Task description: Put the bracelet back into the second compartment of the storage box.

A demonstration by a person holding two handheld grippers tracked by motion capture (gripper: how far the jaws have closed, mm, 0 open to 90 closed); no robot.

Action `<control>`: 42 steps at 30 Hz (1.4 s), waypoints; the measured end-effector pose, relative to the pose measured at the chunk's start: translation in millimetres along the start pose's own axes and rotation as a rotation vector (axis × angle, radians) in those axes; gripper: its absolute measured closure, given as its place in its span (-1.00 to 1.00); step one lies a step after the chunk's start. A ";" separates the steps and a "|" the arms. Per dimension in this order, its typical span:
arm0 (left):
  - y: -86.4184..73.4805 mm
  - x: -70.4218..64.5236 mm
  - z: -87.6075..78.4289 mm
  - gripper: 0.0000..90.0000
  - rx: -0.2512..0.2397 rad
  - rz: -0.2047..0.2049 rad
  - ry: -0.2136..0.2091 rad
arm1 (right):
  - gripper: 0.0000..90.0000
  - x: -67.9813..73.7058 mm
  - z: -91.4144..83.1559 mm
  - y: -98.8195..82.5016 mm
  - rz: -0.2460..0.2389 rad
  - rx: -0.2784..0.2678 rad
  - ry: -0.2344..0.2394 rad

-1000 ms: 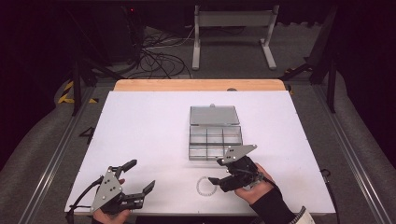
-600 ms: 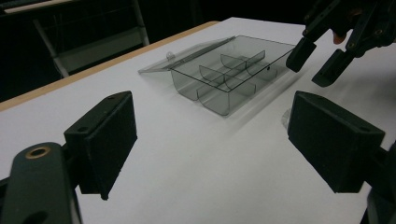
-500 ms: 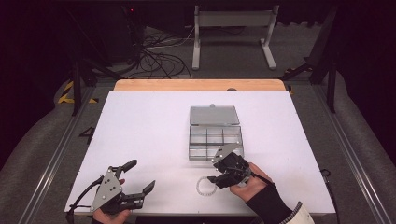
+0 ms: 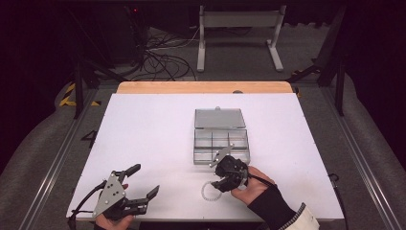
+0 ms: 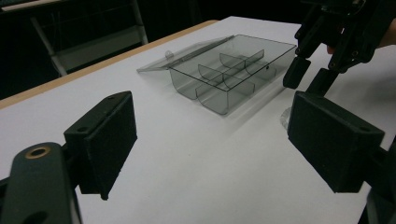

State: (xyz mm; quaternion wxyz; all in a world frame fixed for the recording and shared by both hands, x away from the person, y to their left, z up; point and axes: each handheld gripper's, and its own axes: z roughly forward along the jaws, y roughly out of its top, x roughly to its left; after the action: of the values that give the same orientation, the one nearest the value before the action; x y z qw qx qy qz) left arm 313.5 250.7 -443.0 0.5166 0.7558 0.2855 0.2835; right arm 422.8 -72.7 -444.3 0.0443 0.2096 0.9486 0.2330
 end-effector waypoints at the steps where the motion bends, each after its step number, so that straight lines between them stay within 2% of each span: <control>1: 0.0 0.0 0.0 -0.64 0.000 0.000 0.000 | 0.32 0.0 1.4 0.7 0.000 0.011 0.001; 4: 0.0 0.4 0.1 -0.64 -0.002 0.001 0.000 | 0.38 0.1 4.8 2.8 -0.008 0.041 -0.001; 12: 0.1 0.1 0.0 -0.64 0.000 0.000 0.000 | 0.57 3.5 10.5 7.4 -0.025 0.073 -0.009; 13: 0.0 -0.1 0.0 -0.64 0.001 0.000 0.000 | 0.64 3.4 12.7 7.7 -0.034 0.088 -0.015; 17: 0.0 -0.1 0.1 -0.64 0.001 0.000 0.000 | 0.71 3.7 15.6 8.2 -0.040 0.103 -0.024; 20: 0.0 -0.3 0.4 -0.64 0.001 0.001 -0.001 | 0.87 5.1 19.0 8.8 -0.037 0.126 -0.043; 25: 0.0 -0.6 0.6 -0.63 0.002 0.003 0.002 | 0.89 8.5 22.8 8.7 -0.041 0.124 -0.070; 42: 0.1 -0.5 0.6 -0.63 0.003 0.007 0.002 | 0.91 7.8 20.2 7.4 -0.024 0.104 -0.063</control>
State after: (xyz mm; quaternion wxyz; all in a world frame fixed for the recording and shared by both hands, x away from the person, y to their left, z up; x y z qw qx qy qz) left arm 313.6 249.9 -443.1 0.5142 0.7572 0.2838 0.2858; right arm 422.2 -55.0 -458.7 0.0658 0.2074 0.9601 0.1759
